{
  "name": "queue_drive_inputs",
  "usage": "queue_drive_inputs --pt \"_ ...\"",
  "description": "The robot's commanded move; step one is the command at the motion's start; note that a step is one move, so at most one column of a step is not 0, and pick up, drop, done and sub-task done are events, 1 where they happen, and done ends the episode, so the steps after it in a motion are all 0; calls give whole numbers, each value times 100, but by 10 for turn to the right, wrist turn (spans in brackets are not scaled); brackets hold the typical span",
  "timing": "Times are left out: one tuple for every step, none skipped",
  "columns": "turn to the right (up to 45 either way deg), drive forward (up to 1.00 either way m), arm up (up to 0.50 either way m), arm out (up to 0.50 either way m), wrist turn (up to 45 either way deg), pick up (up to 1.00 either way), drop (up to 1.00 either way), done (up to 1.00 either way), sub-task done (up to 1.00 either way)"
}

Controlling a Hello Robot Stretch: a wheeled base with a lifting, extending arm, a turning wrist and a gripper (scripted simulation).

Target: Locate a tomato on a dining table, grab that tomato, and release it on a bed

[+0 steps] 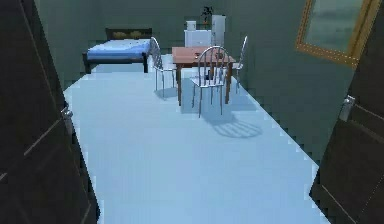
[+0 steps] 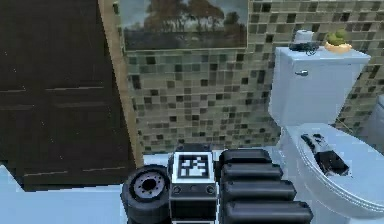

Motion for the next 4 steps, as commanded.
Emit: queue_drive_inputs --pt "0 100 0 0 0 0 0 0 0" --pt "0 50 0 0 0 0 0 0 0" --pt "-330 0 0 0 0 0 0 0 0" --pt "0 100 0 0 0 0 0 0 0"
